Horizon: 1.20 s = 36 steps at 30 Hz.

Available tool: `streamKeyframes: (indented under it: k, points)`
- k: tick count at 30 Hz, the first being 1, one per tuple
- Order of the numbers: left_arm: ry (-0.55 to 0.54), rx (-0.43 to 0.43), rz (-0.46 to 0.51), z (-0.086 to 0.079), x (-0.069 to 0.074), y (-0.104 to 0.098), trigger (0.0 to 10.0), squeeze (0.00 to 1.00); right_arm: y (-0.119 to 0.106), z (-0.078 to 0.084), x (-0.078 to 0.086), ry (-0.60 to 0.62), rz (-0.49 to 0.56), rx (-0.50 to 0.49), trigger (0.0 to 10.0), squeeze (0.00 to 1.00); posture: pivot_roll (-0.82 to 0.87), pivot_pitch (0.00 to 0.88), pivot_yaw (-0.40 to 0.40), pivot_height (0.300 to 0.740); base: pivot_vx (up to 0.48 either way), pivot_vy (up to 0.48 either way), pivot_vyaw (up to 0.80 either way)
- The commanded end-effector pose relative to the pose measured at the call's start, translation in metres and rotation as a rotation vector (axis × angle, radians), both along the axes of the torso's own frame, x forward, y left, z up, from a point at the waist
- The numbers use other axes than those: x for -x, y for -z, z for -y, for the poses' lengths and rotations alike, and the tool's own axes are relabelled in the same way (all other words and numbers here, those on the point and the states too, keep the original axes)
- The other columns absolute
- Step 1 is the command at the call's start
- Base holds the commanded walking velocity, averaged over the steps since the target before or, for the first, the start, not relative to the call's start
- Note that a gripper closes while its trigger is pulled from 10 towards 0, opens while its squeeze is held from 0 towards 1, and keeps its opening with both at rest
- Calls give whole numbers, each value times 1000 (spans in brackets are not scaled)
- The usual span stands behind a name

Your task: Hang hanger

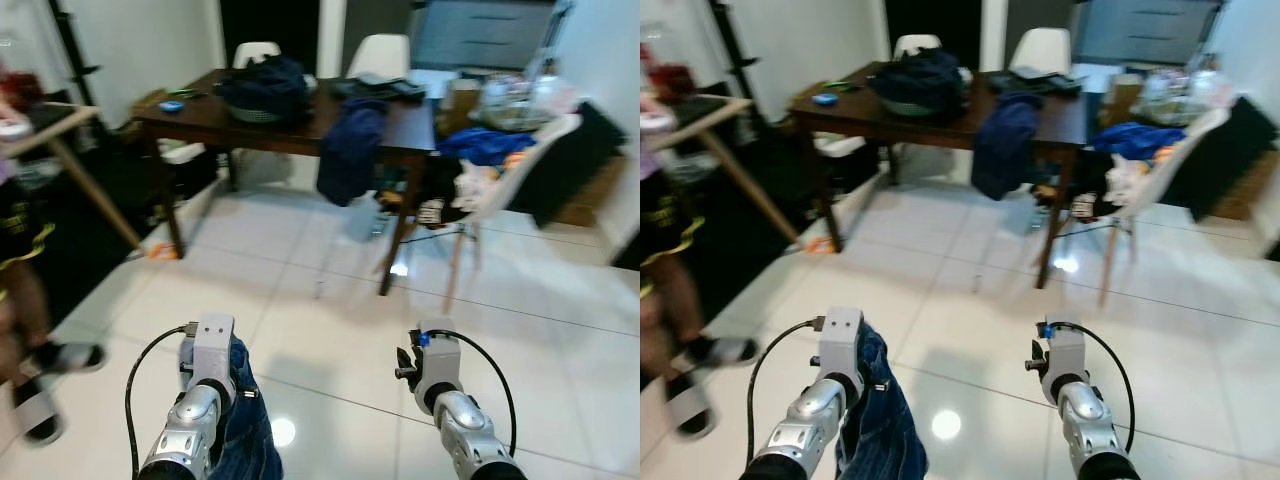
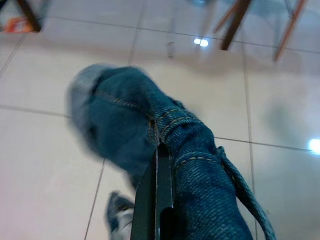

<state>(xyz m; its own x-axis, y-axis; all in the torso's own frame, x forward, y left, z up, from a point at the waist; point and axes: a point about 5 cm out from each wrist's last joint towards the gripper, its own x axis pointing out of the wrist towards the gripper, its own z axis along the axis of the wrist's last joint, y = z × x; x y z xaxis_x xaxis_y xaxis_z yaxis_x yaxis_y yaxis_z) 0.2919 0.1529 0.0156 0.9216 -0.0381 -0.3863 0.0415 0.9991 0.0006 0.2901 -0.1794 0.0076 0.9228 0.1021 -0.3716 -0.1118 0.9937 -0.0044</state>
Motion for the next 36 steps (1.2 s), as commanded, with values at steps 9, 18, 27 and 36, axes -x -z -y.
streamKeyframes:
  k: [9,18,27,36]
  points:
    - [3,-9,40,-2,-4,-7,10000,0,0,-2,-1,-10,-12,-5,10000,0,-73,0,8,740,0,0,-800]
    - [-11,0,51,-3,-2,-8,10000,0,-1,-1,-2,-8,-11,-9,10000,0,-70,0,9,740,0,0,-800]
    - [-13,5,58,-3,0,-9,10000,0,-2,-2,-3,-15,-8,-15,10000,0,-67,0,10,740,0,0,-800]
    - [-35,16,95,-4,4,-13,10000,0,-5,-3,-5,-22,13,-39,10000,0,-68,0,9,740,0,0,-444]
